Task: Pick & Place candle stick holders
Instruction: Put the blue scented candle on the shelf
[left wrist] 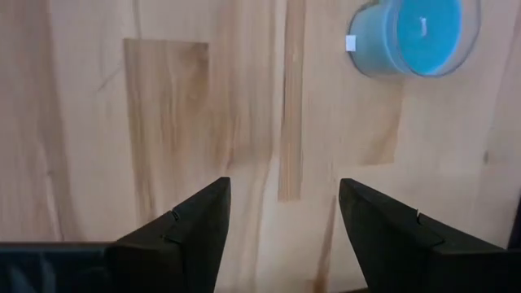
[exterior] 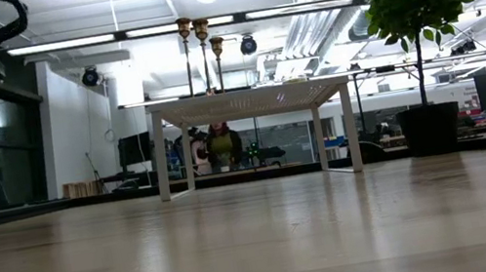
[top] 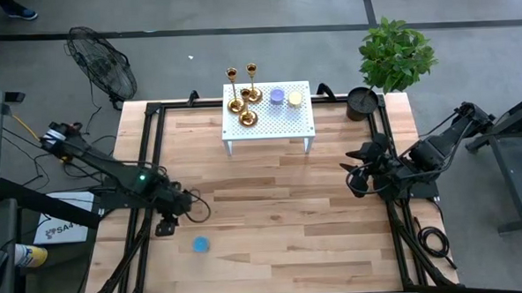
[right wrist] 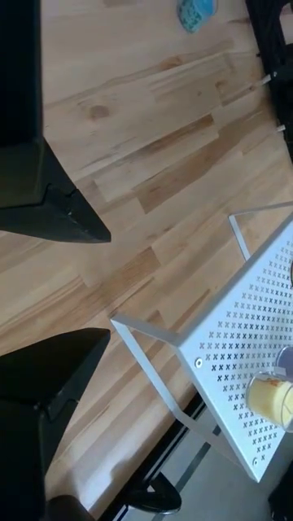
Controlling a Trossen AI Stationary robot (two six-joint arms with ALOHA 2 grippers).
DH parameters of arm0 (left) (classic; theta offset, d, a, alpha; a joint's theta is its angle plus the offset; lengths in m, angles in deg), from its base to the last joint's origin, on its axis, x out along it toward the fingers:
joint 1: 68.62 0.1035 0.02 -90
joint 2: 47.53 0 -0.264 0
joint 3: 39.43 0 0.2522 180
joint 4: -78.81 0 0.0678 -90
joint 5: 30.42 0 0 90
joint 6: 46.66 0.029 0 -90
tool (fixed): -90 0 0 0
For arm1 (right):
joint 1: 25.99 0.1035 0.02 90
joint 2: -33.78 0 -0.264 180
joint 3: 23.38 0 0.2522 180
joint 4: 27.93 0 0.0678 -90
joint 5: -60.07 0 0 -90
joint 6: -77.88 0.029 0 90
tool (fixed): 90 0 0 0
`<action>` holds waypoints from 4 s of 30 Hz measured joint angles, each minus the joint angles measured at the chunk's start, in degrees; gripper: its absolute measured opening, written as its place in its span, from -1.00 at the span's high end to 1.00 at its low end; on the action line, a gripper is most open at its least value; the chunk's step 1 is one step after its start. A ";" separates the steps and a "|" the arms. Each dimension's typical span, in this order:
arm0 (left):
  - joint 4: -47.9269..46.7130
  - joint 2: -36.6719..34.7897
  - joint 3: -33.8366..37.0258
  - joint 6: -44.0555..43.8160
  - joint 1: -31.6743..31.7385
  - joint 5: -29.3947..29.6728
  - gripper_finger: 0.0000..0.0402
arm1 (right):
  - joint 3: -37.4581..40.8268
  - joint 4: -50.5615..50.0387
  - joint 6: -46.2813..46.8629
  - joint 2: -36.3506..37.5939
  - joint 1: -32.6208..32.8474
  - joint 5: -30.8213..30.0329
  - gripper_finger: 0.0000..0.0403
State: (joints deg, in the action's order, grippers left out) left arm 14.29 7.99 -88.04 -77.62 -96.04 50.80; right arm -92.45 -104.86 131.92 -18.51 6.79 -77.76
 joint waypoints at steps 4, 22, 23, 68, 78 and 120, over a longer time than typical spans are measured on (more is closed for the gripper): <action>3.18 6.09 0.00 2.96 -0.05 -2.97 -0.16 | 0.00 0.01 -0.01 0.00 0.00 0.24 0.12; 6.86 23.87 -0.20 -9.18 -15.96 -3.25 -0.55 | 0.00 0.06 1.06 -0.02 -0.02 1.75 0.12; 6.81 23.90 -0.20 -10.33 -16.68 -2.08 -0.55 | 0.00 0.06 0.88 -0.02 0.00 1.75 0.12; 24.12 26.42 -2.16 -14.83 -23.63 21.32 -0.55 | 0.00 4.55 -6.51 -0.04 -0.02 9.03 0.12; 32.00 29.98 -2.32 -14.45 -23.65 25.81 -0.55 | 0.00 5.13 -6.37 -0.04 -0.02 9.92 0.12; 38.84 32.51 -9.09 -20.71 -16.14 44.34 -0.17 | 0.00 7.06 -8.39 -0.04 -0.07 11.82 0.12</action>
State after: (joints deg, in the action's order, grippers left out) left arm 53.13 40.50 -97.12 -98.34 -112.18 95.14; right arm -92.45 -97.80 123.53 -18.55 6.72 -65.94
